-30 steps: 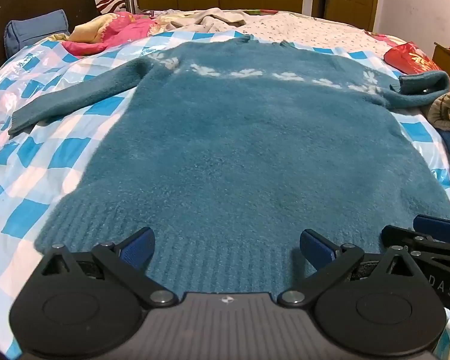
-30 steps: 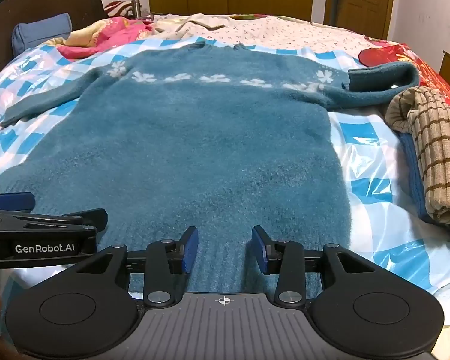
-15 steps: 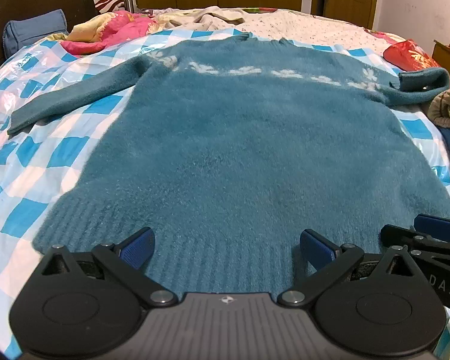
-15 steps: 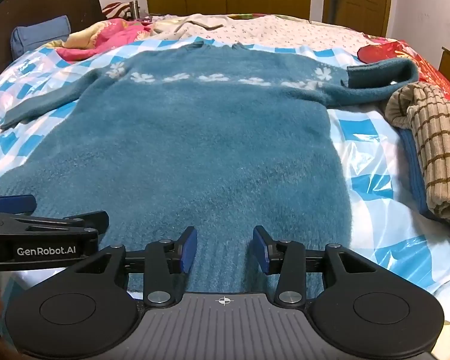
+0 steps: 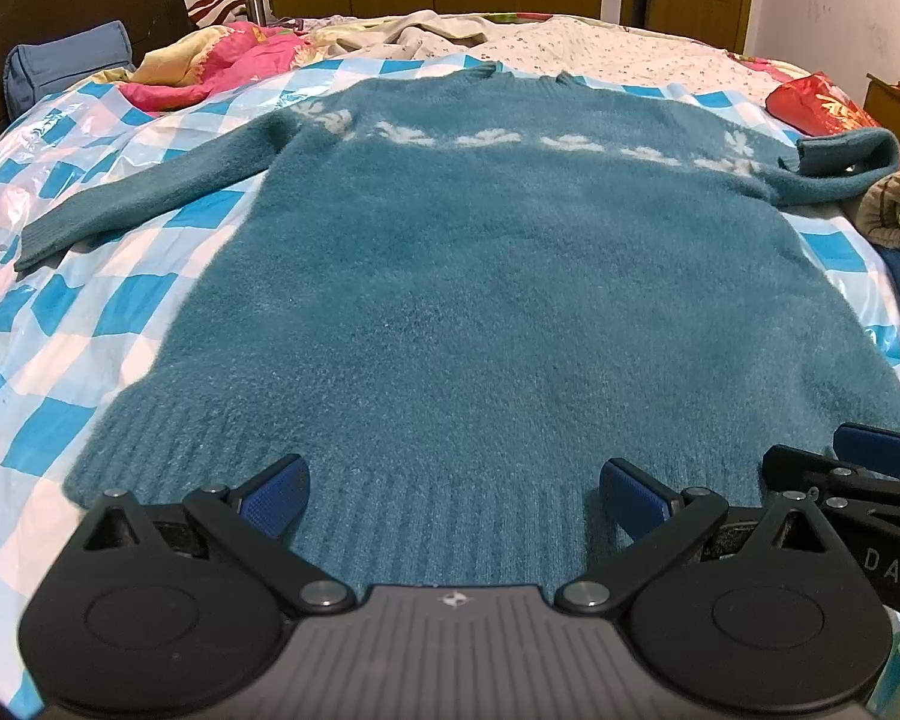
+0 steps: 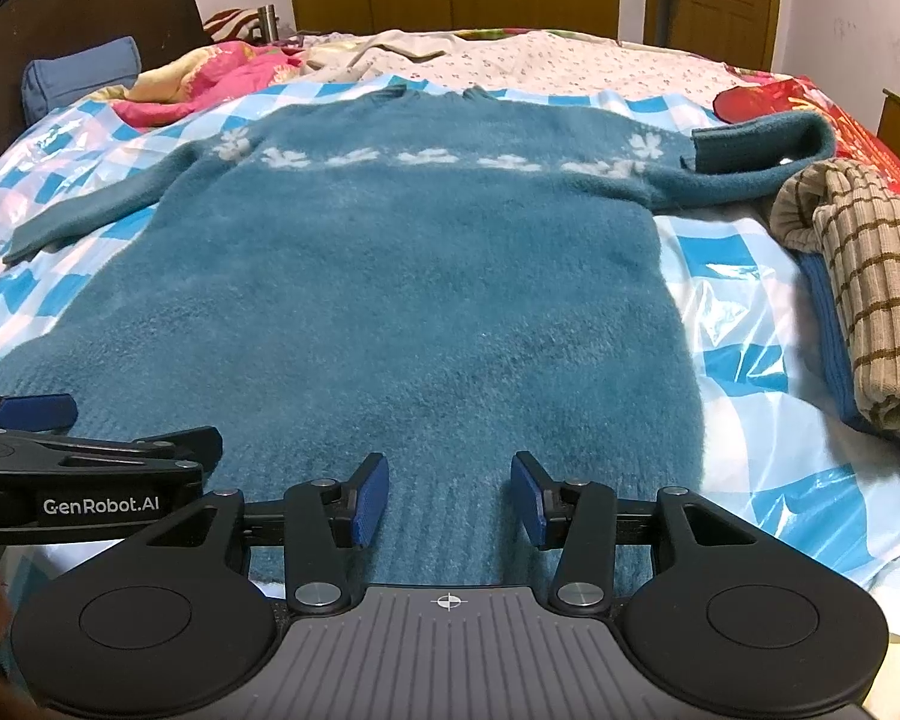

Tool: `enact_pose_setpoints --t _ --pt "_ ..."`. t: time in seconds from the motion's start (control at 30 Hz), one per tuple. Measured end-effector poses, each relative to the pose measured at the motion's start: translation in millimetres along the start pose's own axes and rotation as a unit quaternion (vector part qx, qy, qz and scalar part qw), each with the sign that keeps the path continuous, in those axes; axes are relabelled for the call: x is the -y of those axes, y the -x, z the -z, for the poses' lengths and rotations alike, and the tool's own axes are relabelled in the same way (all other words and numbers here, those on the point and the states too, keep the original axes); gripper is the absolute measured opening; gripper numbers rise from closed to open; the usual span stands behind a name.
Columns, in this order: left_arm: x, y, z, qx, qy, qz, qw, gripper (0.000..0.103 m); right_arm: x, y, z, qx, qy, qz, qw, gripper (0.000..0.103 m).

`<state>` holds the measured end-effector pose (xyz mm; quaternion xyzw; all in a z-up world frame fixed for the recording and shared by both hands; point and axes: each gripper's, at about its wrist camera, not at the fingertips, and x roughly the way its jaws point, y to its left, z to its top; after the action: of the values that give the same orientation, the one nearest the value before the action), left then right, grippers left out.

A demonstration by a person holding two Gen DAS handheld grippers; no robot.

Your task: Fold small clothes

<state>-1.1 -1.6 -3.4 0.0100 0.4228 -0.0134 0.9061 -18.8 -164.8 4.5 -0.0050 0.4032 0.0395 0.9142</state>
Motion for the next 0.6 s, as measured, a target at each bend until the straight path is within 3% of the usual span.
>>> enact_pose_setpoints --t 0.6 --pt "3.2 -1.6 1.0 -0.004 -0.006 -0.005 1.0 0.103 1.5 2.0 -0.2 0.002 -0.005 -0.002 1.0 0.045"
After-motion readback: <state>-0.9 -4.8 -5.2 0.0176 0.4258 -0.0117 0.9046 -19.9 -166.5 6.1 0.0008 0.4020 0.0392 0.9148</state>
